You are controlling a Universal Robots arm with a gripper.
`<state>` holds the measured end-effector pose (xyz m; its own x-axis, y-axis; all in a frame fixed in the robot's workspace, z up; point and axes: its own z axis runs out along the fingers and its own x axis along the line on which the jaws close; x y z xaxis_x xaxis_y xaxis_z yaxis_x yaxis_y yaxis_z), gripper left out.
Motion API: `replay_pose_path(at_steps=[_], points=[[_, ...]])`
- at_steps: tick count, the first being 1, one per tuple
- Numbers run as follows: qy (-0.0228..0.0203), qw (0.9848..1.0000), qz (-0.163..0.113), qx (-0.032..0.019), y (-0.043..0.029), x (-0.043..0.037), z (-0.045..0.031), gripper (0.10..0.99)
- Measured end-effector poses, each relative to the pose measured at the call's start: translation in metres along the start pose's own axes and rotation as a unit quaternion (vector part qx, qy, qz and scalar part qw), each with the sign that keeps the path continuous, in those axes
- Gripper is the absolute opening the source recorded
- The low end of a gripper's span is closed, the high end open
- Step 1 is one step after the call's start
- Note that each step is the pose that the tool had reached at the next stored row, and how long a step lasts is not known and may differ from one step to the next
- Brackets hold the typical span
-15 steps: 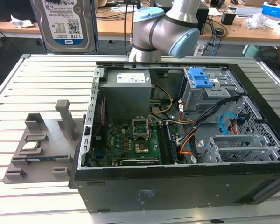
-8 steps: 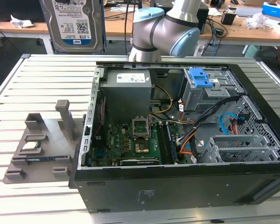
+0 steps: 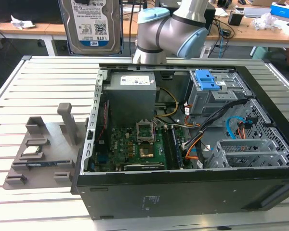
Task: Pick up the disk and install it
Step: 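Pick up the disk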
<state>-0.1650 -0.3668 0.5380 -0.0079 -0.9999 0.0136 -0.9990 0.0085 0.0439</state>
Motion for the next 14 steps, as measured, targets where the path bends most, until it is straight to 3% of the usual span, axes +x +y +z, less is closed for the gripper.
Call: replay_pose_path(at_steps=[14], points=[[0.0005,1.0,0.0,0.0,-0.036,-0.0003,-0.0016,0.361]])
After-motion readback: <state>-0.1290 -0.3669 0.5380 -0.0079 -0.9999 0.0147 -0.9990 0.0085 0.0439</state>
